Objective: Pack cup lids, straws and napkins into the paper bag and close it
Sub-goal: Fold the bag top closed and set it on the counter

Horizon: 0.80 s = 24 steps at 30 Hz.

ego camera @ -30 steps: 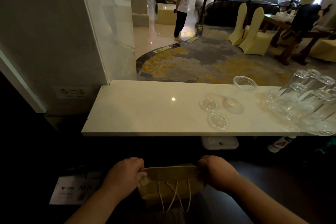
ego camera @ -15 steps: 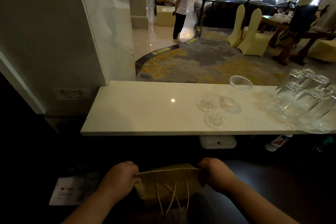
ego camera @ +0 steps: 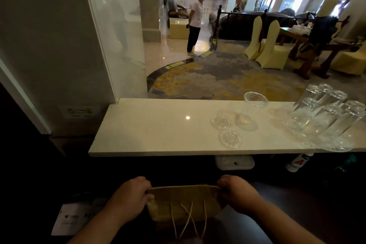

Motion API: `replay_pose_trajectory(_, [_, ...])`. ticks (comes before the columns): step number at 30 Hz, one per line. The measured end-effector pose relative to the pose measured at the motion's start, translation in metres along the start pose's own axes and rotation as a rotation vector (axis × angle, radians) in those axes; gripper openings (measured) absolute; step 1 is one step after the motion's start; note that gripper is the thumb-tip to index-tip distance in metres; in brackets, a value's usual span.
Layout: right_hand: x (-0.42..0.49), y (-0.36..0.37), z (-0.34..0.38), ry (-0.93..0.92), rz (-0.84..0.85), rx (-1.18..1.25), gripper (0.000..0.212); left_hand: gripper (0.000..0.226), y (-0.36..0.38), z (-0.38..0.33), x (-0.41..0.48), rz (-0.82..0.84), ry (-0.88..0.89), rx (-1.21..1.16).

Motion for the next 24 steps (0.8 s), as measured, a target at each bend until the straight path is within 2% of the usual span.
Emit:
replay_pose_trajectory(5, [-0.006,-0.020,0.005,-0.011,-0.017,0.019,0.016,0.020,-0.020,-0.007,0.001,-0.025,0.013,-0.009])
replay_pose_trajectory(10, [-0.010,-0.044,0.010,-0.061,-0.046,-0.014,0.015,0.030,-0.040,-0.015,0.006,-0.050,0.031,0.014])
replay_pose_trajectory(20, [-0.014,-0.098,0.015,-0.032,-0.046,-0.049,0.016,0.011,-0.081,-0.037,0.014,-0.131,0.115,0.048])
replay_pose_trajectory(24, [-0.015,-0.119,0.016,-0.062,-0.062,-0.074,0.017,0.017,-0.101,-0.047,0.017,-0.143,0.128,0.084])
Point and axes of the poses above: each hand's wrist, its own x-axis towards the middle knuckle, its own y-axis out of the palm, z = x × y, the point moved 1 cm from there along x, towards the middle knuckle, and after that the axes turned 2 degrees about -x, right-handed, at the moved point
